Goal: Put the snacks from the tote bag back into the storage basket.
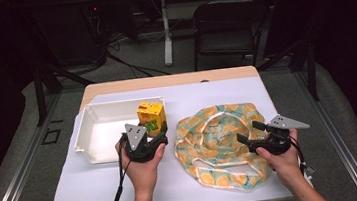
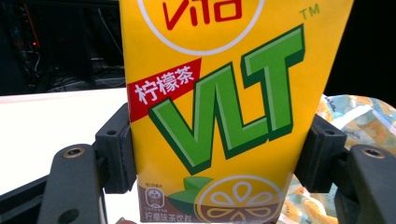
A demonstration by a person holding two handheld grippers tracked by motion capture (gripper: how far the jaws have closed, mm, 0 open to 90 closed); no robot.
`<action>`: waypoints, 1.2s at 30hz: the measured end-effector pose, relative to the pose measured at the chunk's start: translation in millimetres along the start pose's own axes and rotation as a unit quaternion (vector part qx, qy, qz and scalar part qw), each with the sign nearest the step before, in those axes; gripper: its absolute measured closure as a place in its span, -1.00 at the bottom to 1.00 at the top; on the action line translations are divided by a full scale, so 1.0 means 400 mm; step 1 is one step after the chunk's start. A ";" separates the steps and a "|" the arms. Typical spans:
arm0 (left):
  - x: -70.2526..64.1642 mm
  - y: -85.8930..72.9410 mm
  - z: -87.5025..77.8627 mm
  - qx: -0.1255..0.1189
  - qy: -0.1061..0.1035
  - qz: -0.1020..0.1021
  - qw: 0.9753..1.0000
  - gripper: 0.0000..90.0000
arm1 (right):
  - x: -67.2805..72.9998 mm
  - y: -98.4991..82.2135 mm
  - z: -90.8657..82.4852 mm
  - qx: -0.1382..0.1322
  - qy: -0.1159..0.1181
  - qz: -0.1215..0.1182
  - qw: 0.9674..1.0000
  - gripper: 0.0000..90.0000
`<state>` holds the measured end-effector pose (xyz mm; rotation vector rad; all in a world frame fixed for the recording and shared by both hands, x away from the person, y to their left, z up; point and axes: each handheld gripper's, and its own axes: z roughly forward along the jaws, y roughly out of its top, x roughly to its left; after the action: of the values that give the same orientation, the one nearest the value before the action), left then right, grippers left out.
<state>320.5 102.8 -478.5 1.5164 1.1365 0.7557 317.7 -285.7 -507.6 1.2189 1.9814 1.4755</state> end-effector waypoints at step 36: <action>0.129 -0.038 0.142 0.011 0.072 -0.028 0.997 -0.33 | -0.012 -0.006 0.005 0.004 -0.011 0.004 1.000 -0.64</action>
<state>385.4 130.2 -512.6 1.4607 1.2941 0.8267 320.7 -288.6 -511.5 1.2436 1.9718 1.4534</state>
